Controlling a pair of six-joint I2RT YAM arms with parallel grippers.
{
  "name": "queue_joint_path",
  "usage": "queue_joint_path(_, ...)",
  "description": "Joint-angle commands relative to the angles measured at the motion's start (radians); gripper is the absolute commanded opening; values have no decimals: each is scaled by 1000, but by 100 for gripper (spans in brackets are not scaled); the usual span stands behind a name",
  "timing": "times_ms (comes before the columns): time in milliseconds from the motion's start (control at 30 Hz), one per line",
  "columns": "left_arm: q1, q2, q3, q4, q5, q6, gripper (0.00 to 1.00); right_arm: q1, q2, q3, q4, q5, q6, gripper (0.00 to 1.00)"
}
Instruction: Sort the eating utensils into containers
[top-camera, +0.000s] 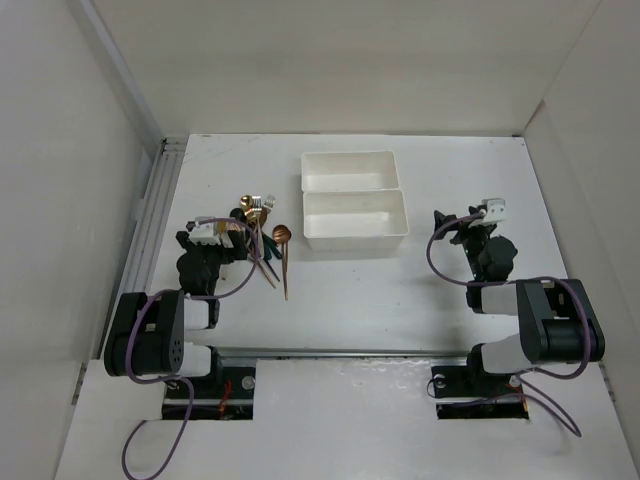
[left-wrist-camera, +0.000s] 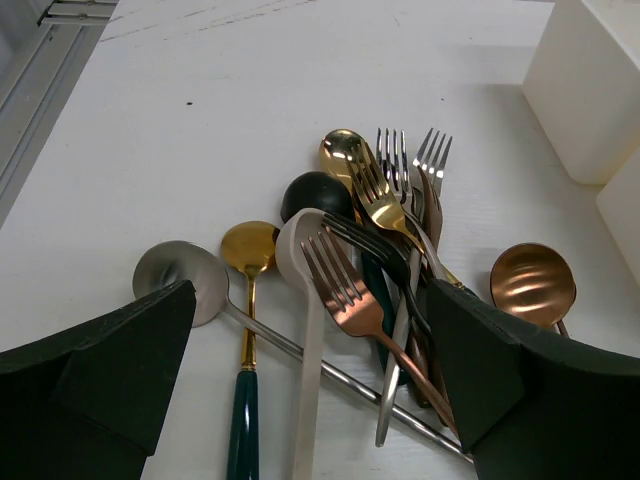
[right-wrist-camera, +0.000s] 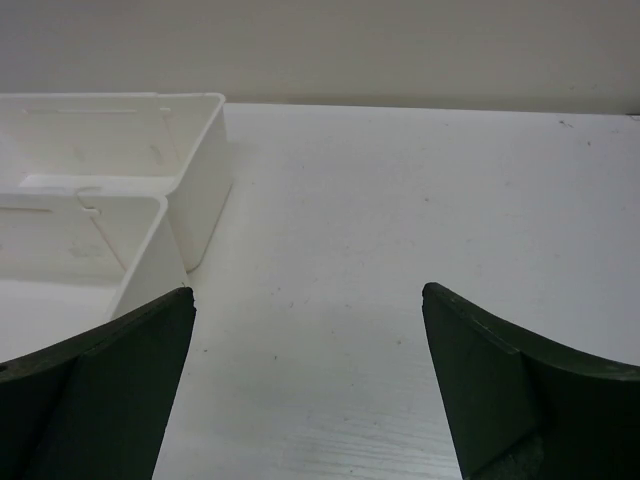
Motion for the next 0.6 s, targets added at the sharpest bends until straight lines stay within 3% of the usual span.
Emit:
queue_joint_path(0, 6, -10, 24, 207, 19, 2, 100, 10, -19, 28, 27, 3, -9, 100)
queue_joint_path(67, 6, -1, 24, 216, 19, 2, 100, 10, -54, 54, -29, 3, -9, 100)
queue_joint_path(100, 6, -1, 24, 216, 19, 2, 100, 10, -88, 124, -221, 15, -9, 100)
queue_joint_path(133, 6, -1, 24, 226, 19, 2, 100, 10, -125, 125, -223, 37, -9, 100)
queue_joint_path(167, 6, -1, 24, 226, 46, 12, 100, 19, -160, 248, -475, 69, -9, 100)
queue_joint_path(200, 17, -12, 24, 236, 111, 33, 100, 19, -206, 313, -569, 98, -9, 100)
queue_joint_path(233, 28, -89, 50, 126, 217, 57, 100, 19, -223, 371, -642, 115, -33, 100)
queue_joint_path(300, 28, -209, 142, -143, 253, 111, 100, 30, -257, 537, -788, 124, -82, 100)
queue_joint_path(333, 17, -257, 268, -367, 240, 137, 100, 43, -282, 595, -828, 124, -143, 100)
queue_joint_path(367, -16, -310, 329, -444, 124, 153, 100, 53, -282, 656, -868, 153, -177, 100)
queue_joint_path(467, -36, -320, 548, -639, -15, 425, 100, 154, -233, 940, -1046, 302, -364, 100)
queue_joint_path(500, -47, -320, 593, -673, -56, 522, 100, 222, -205, 1055, -1071, 501, -419, 100)
queue_joint_path(533, -47, -308, 627, -685, -105, 636, 100, 250, -175, 1100, -1071, 611, -465, 100)
queue_joint_path(567, -47, -308, 671, -686, -154, 659, 100, 272, -100, 1147, -1071, 697, -545, 100)
